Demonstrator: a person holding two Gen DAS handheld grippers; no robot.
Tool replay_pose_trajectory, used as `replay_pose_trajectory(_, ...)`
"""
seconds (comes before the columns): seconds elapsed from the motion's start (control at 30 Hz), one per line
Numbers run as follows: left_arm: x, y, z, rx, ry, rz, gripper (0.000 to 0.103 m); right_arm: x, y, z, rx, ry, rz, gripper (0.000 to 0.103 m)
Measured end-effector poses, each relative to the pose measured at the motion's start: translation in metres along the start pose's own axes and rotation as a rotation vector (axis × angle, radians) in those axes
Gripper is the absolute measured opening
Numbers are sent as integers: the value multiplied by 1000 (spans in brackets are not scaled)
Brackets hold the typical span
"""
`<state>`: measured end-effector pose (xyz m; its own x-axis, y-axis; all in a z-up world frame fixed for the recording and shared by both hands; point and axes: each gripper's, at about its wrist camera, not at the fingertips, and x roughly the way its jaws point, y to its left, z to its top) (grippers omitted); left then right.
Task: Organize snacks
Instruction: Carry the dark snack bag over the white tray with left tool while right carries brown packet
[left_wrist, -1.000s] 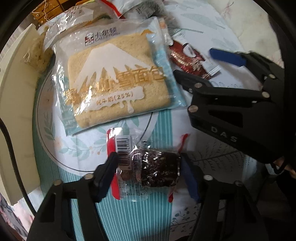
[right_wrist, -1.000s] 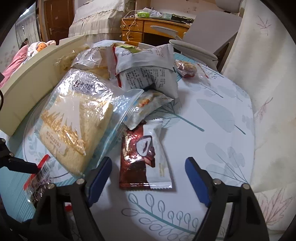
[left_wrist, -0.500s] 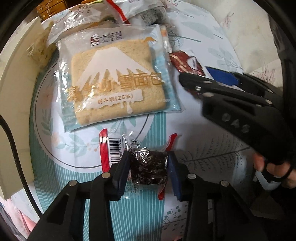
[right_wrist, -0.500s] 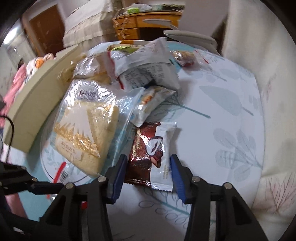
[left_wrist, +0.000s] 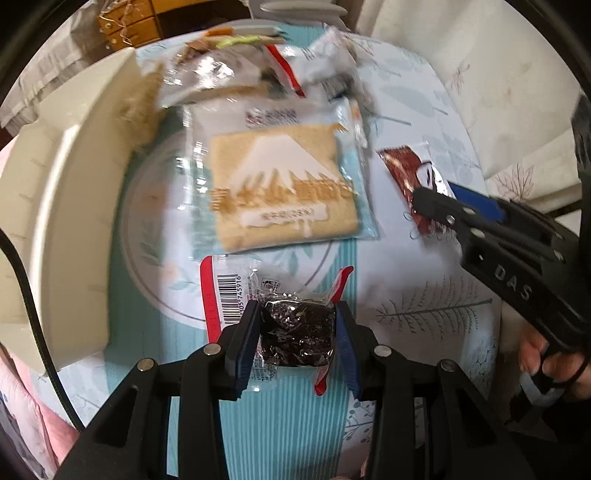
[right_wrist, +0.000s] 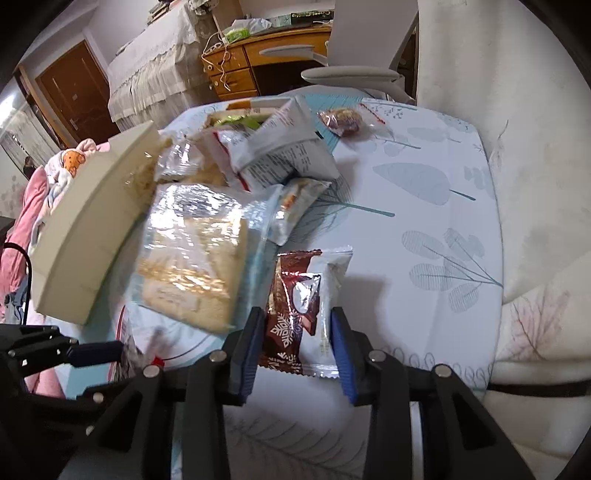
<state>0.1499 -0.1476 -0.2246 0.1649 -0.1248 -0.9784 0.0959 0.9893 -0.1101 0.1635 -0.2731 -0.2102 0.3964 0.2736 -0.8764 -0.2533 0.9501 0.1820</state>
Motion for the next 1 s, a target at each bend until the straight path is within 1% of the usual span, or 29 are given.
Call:
replay_pose_trajectory(0.03,-5,2,-1,-5,-9,0,38,-4,3,-1,2,-6,2,30)
replay_pose_trajectory(0.1,-11,7,-2,-12,-23,-1,38,-10,8,-2,0,-16,5,8)
replay_pose_trajectory(0.13,-16,9,-3,-15,-33,-5,38,-13,11,-3,1,-17,9,3)
replay_pose_trajectory(0.27,-29,19,-8,-20,-68,-3,38,-24,22,-14,15,-32,36,2)
replay_pose_trajectory(0.33,-41,28,-14,-24,-102,-2,38,-27,28,-20,12,-36,28,2)
replay_pose_trajectory(0.43,-53,39,-18,-39,-114,14,38,-24,33,-27,27,-18,29,2)
replay_pose_trajectory(0.5,-66,51,-20,-69,-121,2,38,-19,32,-28,59,9,-22,3)
replay_pose_trajectory(0.53,-72,57,-21,-80,-131,-4,38,-16,30,-29,75,20,-40,8)
replay_pose_trajectory(0.57,-76,61,-21,-88,-143,-8,38,-13,28,-28,92,29,-60,16)
replay_pose_trajectory(0.6,-82,66,-22,-91,-154,-11,38,-10,26,-28,109,32,-79,22)
replay_pose_trajectory(0.63,-87,70,-23,-93,-163,-11,38,-8,23,-27,123,32,-84,34)
replay_pose_trajectory(0.67,-92,75,-24,-93,-173,-12,38,-7,20,-26,142,29,-87,42)
replay_pose_trajectory(0.73,-100,82,-24,-90,-188,-14,38,-3,16,-24,166,28,-107,46)
replay_pose_trajectory(0.8,-106,90,-24,-88,-203,-15,38,4,14,-23,171,43,-140,46)
replay_pose_trajectory(0.93,-116,111,-24,-87,-214,-14,38,22,13,-22,202,97,-172,46)
replay_pose_trajectory(1.0,-120,121,-23,-89,-219,-12,38,28,13,-23,227,108,-177,46)
